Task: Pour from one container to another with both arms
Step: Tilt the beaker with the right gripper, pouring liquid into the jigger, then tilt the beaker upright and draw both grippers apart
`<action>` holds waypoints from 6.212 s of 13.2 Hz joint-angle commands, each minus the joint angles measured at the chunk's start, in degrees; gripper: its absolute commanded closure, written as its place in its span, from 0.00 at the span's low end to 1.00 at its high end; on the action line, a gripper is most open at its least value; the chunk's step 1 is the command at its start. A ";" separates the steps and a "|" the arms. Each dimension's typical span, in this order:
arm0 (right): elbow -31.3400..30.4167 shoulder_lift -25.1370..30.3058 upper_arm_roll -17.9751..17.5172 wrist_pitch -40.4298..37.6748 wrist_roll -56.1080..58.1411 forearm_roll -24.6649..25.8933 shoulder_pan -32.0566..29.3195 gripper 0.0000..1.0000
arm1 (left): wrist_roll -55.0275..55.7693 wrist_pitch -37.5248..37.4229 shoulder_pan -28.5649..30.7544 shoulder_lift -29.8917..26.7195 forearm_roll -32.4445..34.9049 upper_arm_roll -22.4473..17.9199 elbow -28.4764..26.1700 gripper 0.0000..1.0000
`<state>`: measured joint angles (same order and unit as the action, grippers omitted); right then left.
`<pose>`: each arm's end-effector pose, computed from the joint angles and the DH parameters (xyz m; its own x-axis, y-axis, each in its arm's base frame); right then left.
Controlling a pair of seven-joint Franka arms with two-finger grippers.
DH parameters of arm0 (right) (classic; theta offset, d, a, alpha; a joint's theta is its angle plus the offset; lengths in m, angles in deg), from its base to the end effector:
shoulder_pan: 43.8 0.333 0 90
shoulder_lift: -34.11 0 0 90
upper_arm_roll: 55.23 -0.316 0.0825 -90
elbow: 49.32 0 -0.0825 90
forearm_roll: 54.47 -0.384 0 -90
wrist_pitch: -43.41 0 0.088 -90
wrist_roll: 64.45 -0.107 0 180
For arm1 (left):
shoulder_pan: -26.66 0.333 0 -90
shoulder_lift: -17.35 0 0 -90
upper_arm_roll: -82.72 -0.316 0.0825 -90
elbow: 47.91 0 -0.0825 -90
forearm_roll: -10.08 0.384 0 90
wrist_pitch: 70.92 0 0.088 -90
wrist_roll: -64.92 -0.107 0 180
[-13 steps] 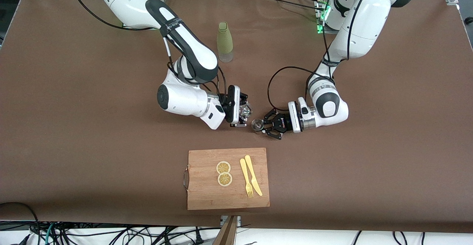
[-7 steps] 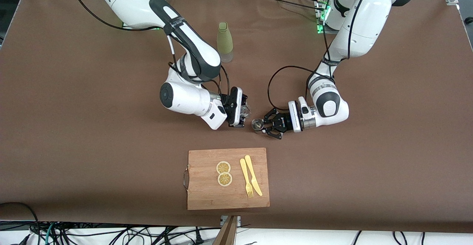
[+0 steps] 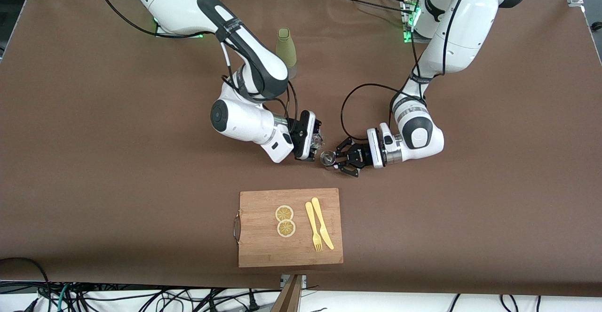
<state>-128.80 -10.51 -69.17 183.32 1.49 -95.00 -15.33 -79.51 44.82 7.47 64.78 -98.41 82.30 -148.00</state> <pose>0.5890 0.4799 0.2865 0.2848 0.7261 0.6258 0.9571 -0.1792 -0.2277 0.5950 -0.2608 0.1099 0.1070 -0.2013 0.9737 -0.9792 -0.1909 0.0681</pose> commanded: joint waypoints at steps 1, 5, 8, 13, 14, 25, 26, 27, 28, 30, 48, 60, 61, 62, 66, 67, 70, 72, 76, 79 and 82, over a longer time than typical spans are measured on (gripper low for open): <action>1.25 -0.12 0.32 0.80 -6.95 4.91 1.32 1.00 | -1.47 1.51 -0.41 -2.34 -1.72 0.16 -2.12 1.00; 1.95 -0.20 0.75 0.80 -9.69 7.04 1.32 1.00 | -1.47 1.51 -0.33 -2.34 -1.64 0.16 -2.47 1.00; 2.30 -0.73 1.02 1.76 -10.75 7.13 1.32 1.00 | -1.47 1.51 -0.33 -2.78 -1.55 0.07 -3.00 1.00; 3.62 -2.14 1.11 3.88 -12.50 7.21 2.37 1.00 | -1.38 1.51 -0.41 -2.78 -1.55 0.16 -3.00 1.00; 3.62 -2.22 1.63 4.23 -12.77 7.39 2.81 1.00 | -1.38 1.51 -0.41 -2.78 -1.55 0.16 -3.00 1.00; 5.82 -3.80 2.51 5.81 -15.14 8.62 3.70 1.00 | -1.20 1.69 -0.50 -2.78 -1.55 0.16 -2.82 1.00; 5.82 -3.81 2.51 5.81 -15.49 8.71 3.78 1.00 | -1.20 1.69 -0.50 -2.78 -1.55 0.16 -2.82 1.00; 5.82 -3.81 2.51 5.81 -15.50 8.71 3.78 1.00 | -1.20 1.69 -0.50 -2.78 -1.55 0.16 -2.82 1.00; 5.82 -3.81 2.51 5.81 -15.50 8.71 3.78 1.00 | -1.20 1.69 -0.50 -2.78 -1.55 0.16 -2.82 1.00; 5.91 -3.90 2.51 5.81 -15.50 8.80 4.05 1.00 | -1.20 1.69 -0.50 -2.78 -1.55 0.07 -2.82 1.00; 6.17 -4.16 4.44 5.73 -15.76 13.54 5.63 1.00 | -0.94 1.69 -0.50 -2.78 -1.55 0.16 -2.74 1.00; 6.17 -3.28 4.01 5.82 -15.32 9.51 4.84 1.00 | -0.94 1.69 -0.50 -2.69 -1.46 0.07 -2.65 1.00; 6.17 -3.19 4.01 5.81 -15.15 8.63 4.40 1.00 | -0.94 1.69 -0.50 -2.69 -1.55 0.07 -2.65 1.00; 6.17 -2.58 4.01 5.73 -14.97 7.49 4.23 1.00 | -0.94 1.69 -0.50 -2.69 -1.46 0.07 -2.65 1.00; 5.82 -0.74 4.01 5.20 -12.87 2.92 3.27 1.00 | -0.94 1.51 -0.42 -2.78 -1.46 0.07 -2.65 1.00; 5.56 -0.04 3.92 4.07 -10.16 0.56 2.13 1.00 | -0.94 1.51 -0.41 -2.78 -1.46 0.07 -2.65 1.00; 5.47 2.07 4.09 -6.02 2.91 -10.41 -2.09 1.00 | -0.94 1.34 -0.15 -2.78 -1.37 0.07 -2.65 1.00; 5.47 2.69 4.27 -14.97 9.61 -13.61 -6.65 1.00 | -1.29 1.07 0.81 -2.87 -0.85 0.07 -2.73 1.00; 5.38 2.70 4.18 -27.99 19.28 -15.62 -15.09 1.00 | -1.90 -5.94 6.07 -3.13 4.50 0.07 -3.09 1.00; 3.98 2.52 4.27 -35.12 28.07 -16.87 -20.89 1.00 | -2.78 -12.97 13.45 -3.05 11.61 -0.02 -3.09 1.00; 1.87 2.17 4.36 -39.61 37.20 -16.87 -26.43 1.00 | -3.92 -19.83 20.74 -2.87 22.24 -1.16 -2.73 1.00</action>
<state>-124.65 -8.86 -64.07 146.01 32.84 -110.34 -38.51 -80.79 28.31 24.44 63.66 -80.59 80.99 -148.77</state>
